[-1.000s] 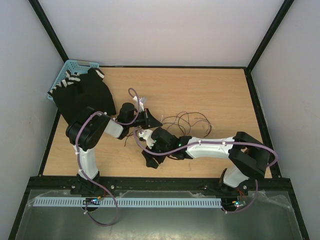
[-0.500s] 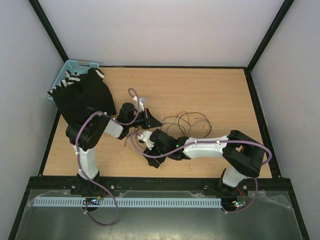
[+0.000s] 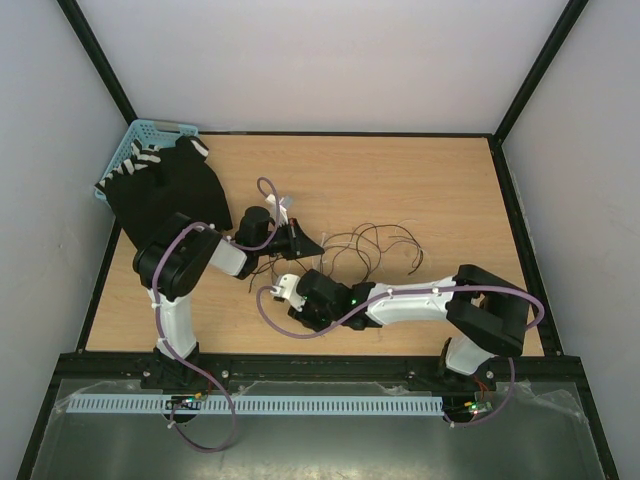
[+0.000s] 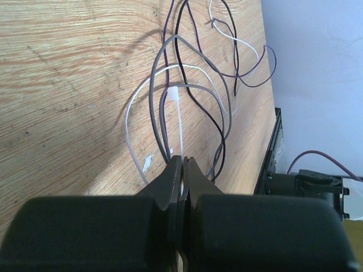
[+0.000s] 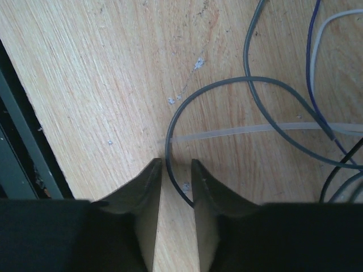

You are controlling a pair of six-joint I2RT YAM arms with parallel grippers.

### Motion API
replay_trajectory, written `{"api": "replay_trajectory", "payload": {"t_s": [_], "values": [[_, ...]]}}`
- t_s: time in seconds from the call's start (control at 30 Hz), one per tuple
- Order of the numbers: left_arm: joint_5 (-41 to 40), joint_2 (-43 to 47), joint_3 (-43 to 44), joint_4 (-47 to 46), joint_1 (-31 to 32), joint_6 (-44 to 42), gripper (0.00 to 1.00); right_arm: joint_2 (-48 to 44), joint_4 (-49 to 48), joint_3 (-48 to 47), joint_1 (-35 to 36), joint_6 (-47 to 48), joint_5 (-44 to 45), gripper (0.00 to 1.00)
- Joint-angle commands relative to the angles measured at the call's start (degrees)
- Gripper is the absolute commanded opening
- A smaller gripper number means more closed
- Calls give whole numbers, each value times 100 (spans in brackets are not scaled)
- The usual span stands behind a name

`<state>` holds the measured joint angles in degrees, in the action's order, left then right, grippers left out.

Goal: Zip-tie the wires
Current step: Adjust the cable at the center of the board.

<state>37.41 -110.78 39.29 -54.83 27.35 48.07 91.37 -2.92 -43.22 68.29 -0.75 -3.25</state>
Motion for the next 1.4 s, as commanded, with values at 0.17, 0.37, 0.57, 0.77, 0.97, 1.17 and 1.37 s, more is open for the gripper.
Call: {"api": "replay_trajectory", "payload": {"t_s": [0.17, 0.37, 0.57, 0.77, 0.97, 1.17, 1.37], "values": [[-27, -28, -2, 19, 24, 18, 0, 98, 522, -19, 55, 233, 324, 11], [-58, 5, -25, 25, 24, 35, 0, -153, 289, -307, 60, 190, 236, 2], [-58, 64, -39, 118, 7, 96, 0, -339, -150, -466, 59, 180, 208, 0], [-76, 91, -44, 139, -3, 119, 0, -330, -795, -501, 58, 204, 212, 0], [-134, 159, -128, 144, -79, 255, 0, 110, -1292, -656, 54, 402, 326, 0], [208, 259, -151, 140, -222, 349, 0, 292, -1694, -549, 25, 840, 213, 0], [907, 258, -15, 139, -269, 756, 0, 257, -1809, -507, -237, 1377, -328, 0]]}}
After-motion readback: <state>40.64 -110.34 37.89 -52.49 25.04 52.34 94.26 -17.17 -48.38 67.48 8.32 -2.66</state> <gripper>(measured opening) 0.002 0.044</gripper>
